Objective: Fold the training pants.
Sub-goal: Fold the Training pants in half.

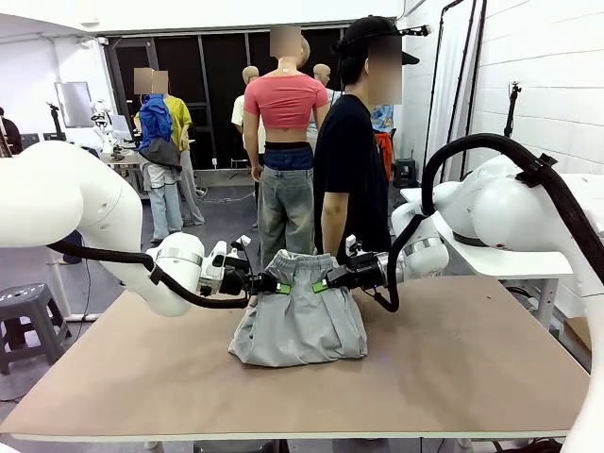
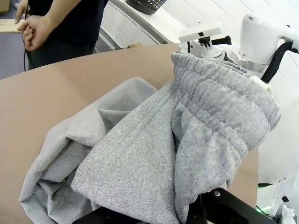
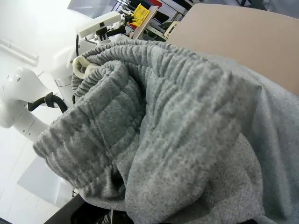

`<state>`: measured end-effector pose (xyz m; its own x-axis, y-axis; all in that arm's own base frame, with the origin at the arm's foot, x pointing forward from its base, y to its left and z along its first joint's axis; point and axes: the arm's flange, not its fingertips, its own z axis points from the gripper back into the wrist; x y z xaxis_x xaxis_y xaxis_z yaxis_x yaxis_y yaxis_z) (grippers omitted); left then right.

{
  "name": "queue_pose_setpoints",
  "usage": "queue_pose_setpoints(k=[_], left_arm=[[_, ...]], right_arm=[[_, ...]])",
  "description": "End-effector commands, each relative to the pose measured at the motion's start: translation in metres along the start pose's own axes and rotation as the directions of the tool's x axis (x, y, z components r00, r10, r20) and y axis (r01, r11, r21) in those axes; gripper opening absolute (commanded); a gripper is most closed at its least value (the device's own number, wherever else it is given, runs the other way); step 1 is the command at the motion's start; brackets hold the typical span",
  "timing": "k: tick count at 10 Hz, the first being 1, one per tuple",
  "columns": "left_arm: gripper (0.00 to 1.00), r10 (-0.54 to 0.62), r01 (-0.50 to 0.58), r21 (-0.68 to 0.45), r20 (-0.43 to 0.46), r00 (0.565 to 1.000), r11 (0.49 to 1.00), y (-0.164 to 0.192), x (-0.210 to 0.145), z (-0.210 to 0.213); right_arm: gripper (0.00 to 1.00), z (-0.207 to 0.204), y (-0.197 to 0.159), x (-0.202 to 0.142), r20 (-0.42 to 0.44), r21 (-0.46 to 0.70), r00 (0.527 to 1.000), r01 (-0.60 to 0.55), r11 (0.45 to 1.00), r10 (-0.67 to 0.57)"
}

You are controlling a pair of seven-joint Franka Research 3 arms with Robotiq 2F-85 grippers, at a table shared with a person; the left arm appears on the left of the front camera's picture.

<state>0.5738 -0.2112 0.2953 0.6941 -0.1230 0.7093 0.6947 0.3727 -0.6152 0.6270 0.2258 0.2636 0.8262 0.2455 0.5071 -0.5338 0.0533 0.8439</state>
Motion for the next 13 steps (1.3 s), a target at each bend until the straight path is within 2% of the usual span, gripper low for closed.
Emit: queue_pose_setpoints(k=[1,4,7,8,9,10,12,13], left_arm=[[0.0,0.035,-0.034,0.055,-0.03,0.999,0.998,0.018,0.004,0.007],[0.0,0.124,-0.119,0.109,-0.045,0.991,0.987,0.029,0.0,0.003],[0.0,0.165,-0.158,0.107,-0.06,0.985,0.982,0.035,-0.002,0.003],[0.0,0.185,-0.176,0.121,-0.065,0.981,0.977,0.038,-0.003,0.004],[0.1,0.193,-0.185,0.118,-0.057,0.98,0.976,0.039,-0.003,0.006],[0.27,0.189,-0.179,0.137,-0.06,0.98,0.974,0.039,-0.002,0.005],[0.66,0.197,-0.188,0.143,-0.052,0.979,0.972,0.039,-0.001,0.005],[0.86,0.201,-0.193,0.147,-0.044,0.979,0.97,0.038,-0.001,0.005]], right_arm=[[0.0,0.01,-0.007,0.012,-0.008,-0.02,1.0,0.03,0.999,-0.03],[0.0,0.01,-0.016,0.012,-0.001,-0.054,0.995,0.101,0.993,-0.101],[0.0,0.015,-0.02,0.012,0.026,-0.097,0.986,0.167,0.981,-0.165],[0.08,0.015,-0.02,0.012,0.028,-0.102,0.983,0.182,0.978,-0.181],[0.27,0.015,-0.019,0.012,0.03,-0.103,0.98,0.197,0.975,-0.195],[0.46,0.015,-0.018,0.013,0.035,-0.11,0.979,0.206,0.972,-0.203],[0.85,0.019,-0.017,0.012,0.045,-0.135,0.973,0.229,0.964,-0.225],[1.0,0.023,-0.014,0.011,0.054,-0.155,0.971,0.24,0.958,-0.234]])
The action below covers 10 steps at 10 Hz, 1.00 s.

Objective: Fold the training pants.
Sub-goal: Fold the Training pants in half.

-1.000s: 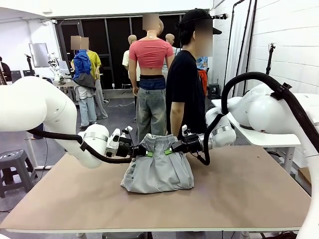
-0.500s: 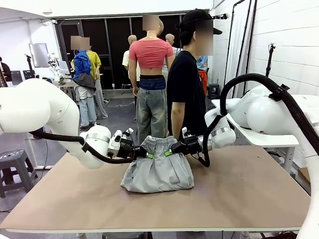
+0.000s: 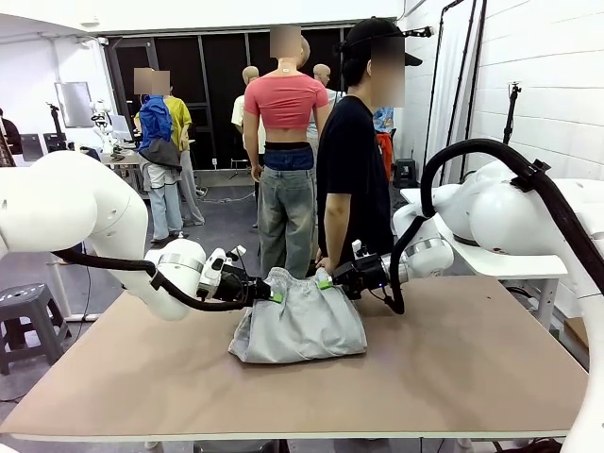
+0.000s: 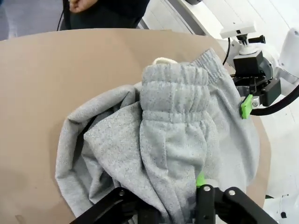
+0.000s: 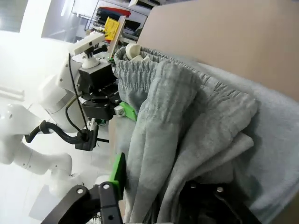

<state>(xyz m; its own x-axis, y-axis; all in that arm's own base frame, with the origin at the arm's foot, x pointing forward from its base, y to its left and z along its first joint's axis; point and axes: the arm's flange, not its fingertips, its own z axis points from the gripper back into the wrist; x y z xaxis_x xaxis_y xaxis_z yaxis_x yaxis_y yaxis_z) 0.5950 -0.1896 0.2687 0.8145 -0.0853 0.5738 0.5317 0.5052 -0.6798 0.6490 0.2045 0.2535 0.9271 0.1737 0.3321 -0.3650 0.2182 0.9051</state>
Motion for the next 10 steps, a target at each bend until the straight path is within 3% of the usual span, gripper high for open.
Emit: queue_pose_setpoints(k=[1,5,7,10], left_arm=[[1.0,0.015,-0.015,0.031,0.004,1.0,0.999,-0.006,0.008,0.005],[1.0,-0.004,0.004,0.112,0.0,1.0,0.994,-0.022,0.017,0.039],[1.0,-0.04,0.037,0.148,0.013,0.999,0.988,-0.04,0.025,0.066],[1.0,-0.118,0.109,0.142,0.06,0.991,0.984,-0.077,0.028,0.098]], right_arm=[[1.0,0.004,0.012,0.001,-0.002,-0.059,1.0,0.024,0.998,-0.024],[1.0,0.02,0.031,-0.004,-0.001,-0.173,0.999,0.037,0.984,-0.038],[1.0,0.039,0.057,-0.008,0.007,-0.238,1.0,0.016,0.971,-0.014],[1.0,0.063,0.108,-0.019,0.039,-0.246,0.994,-0.086,0.965,0.099]])
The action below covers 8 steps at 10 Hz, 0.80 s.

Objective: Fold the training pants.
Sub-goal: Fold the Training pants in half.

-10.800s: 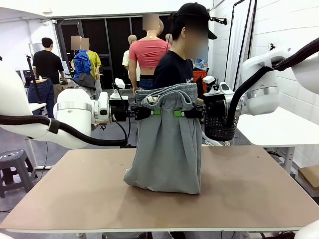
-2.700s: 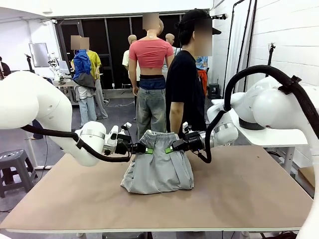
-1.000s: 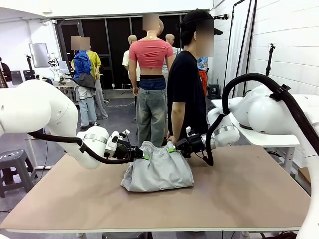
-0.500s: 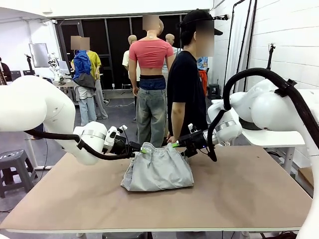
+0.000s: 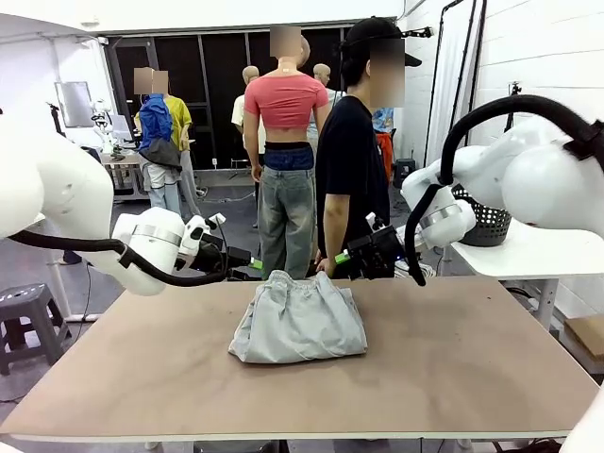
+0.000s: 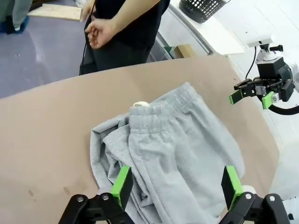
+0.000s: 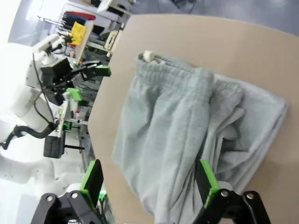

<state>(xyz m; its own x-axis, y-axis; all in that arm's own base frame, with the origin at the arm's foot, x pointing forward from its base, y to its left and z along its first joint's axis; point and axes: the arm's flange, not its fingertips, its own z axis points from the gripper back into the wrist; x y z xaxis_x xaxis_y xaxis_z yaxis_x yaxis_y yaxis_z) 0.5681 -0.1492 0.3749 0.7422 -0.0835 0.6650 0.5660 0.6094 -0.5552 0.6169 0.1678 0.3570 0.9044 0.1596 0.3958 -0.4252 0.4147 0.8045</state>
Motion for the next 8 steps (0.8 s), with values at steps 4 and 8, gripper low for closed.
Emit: queue_pose_setpoints(k=[4,8], left_arm=[[1.0,-0.027,0.027,0.002,0.021,0.999,1.0,-0.019,0.005,0.02],[1.0,-0.027,0.027,0.002,0.021,0.999,1.0,-0.019,0.005,0.02]], right_arm=[[1.0,0.011,0.016,-0.002,0.009,-0.006,1.0,-0.018,1.0,0.018],[1.0,0.011,0.016,-0.002,0.009,-0.006,1.0,-0.018,1.0,0.018]])
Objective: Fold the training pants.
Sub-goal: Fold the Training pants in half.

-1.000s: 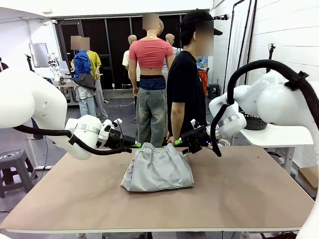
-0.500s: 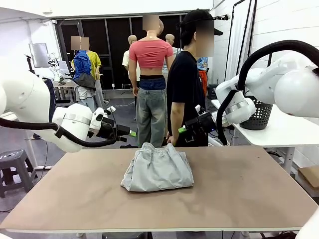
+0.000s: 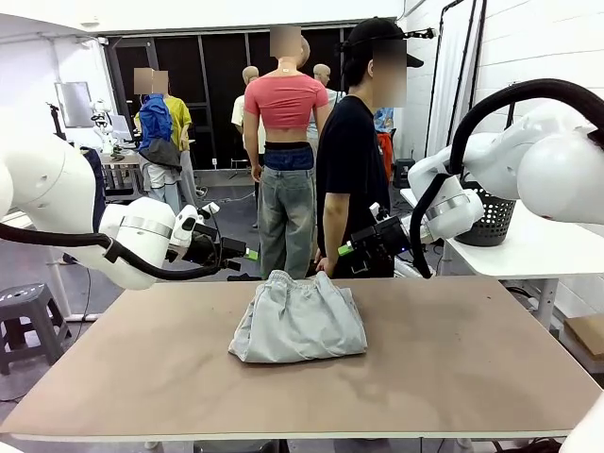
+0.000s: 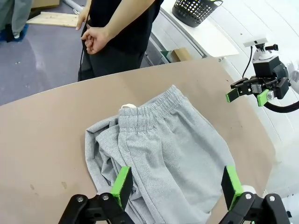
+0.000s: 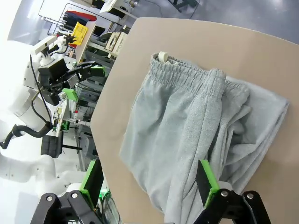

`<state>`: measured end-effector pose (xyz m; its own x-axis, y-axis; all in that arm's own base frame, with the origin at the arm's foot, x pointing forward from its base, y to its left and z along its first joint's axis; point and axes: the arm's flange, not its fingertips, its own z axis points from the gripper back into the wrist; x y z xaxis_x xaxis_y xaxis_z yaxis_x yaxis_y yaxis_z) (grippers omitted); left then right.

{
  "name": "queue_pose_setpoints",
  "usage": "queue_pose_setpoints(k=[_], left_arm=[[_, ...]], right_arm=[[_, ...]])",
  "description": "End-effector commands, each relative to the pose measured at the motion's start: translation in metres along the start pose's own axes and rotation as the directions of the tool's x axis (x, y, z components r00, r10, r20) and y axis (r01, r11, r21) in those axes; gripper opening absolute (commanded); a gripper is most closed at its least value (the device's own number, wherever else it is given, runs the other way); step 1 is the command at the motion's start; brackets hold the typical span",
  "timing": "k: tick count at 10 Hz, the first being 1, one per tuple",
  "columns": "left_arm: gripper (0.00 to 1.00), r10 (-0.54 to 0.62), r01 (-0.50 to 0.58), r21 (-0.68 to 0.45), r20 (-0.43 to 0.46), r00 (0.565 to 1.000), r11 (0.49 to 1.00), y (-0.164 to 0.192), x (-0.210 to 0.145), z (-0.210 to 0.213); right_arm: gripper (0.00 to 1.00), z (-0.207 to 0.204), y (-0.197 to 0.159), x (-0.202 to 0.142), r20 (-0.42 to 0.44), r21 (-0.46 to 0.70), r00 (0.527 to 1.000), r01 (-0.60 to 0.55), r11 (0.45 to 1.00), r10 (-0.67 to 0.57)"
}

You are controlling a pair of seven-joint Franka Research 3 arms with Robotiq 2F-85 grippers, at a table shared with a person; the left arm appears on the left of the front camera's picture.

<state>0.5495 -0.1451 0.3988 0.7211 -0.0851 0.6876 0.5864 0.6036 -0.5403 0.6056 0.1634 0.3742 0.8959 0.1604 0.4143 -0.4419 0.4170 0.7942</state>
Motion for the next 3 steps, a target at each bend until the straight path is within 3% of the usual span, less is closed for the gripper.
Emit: queue_pose_setpoints(k=[1,3], left_arm=[[1.0,-0.002,0.002,0.007,0.004,1.0,1.0,0.0019,0.0031,-0.0018],[1.0,-0.002,0.002,0.007,0.004,1.0,1.0,0.0019,0.0031,-0.0018]], right_arm=[[1.0,-0.0012,-0.0013,0.0026,0.001,0.0,1.0,0.001,1.0,-0.001],[1.0,-0.0012,-0.0013,0.0026,0.001,0.0,1.0,0.001,1.0,-0.001]])
